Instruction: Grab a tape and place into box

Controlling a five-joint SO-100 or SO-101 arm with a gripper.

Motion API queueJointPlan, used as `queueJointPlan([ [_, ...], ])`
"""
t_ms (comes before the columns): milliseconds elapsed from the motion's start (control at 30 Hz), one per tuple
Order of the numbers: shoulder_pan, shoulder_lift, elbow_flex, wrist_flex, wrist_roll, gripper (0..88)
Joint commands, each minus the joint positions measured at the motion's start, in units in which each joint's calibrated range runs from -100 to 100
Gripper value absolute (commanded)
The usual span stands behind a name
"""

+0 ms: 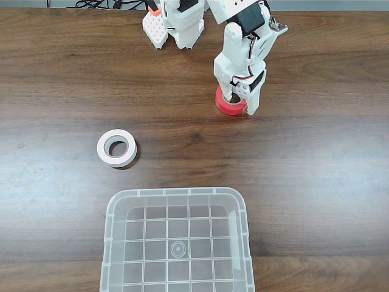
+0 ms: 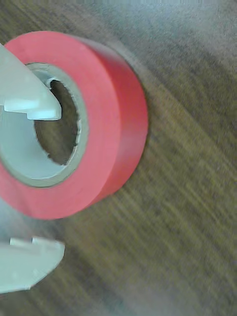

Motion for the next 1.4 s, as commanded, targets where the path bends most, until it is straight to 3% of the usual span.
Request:
queueJointPlan([
  [0, -0.04, 0.57, -3.88, -1.04, -0.48, 7.1],
  [267, 1.27, 0.40, -7.56, 0.07, -0.53, 3.1],
  [533, 5.08, -5.79, -18.16, 8.98, -0.53, 3.1],
  [933, 16.20, -13.59, -44.09, 19.34, 0.00, 3.1],
  [1200, 20.00, -13.59, -49.17, 18.22, 0.05, 3.1],
  [1367, 23.29, -10.05, -52.85, 11.55, 0.05, 3.3],
])
